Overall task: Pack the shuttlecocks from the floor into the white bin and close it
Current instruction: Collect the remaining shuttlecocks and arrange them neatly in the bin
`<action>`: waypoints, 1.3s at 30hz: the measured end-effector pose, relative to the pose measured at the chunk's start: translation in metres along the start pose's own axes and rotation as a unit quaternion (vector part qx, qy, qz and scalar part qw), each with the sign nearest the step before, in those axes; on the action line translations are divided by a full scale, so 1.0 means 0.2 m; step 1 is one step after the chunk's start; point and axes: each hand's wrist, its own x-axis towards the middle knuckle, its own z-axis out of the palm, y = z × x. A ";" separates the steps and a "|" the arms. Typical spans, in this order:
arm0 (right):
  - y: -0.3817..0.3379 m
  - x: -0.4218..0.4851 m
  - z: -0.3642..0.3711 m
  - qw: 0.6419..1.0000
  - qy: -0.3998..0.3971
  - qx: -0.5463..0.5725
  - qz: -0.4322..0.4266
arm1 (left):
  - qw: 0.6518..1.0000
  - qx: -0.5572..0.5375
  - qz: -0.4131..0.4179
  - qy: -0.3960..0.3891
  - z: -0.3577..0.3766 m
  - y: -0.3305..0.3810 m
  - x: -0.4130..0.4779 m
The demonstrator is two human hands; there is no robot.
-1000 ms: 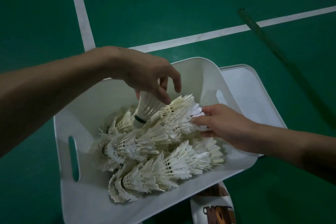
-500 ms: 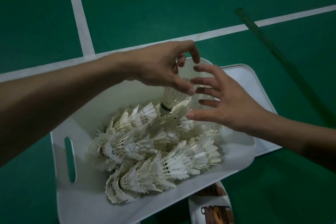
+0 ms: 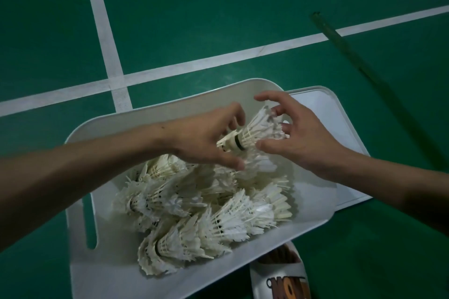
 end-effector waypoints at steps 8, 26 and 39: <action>0.03 0.00 -0.01 1.000 -0.006 0.016 -0.023 | 0.998 -0.021 0.049 -0.016 0.07 0.06 0.11; 0.05 0.01 -0.02 0.992 0.089 0.084 -0.036 | 0.997 0.013 0.050 0.058 0.10 -0.04 0.02; 0.02 0.02 -0.02 1.000 0.007 0.023 0.000 | 0.995 0.008 0.061 0.077 0.07 -0.09 -0.06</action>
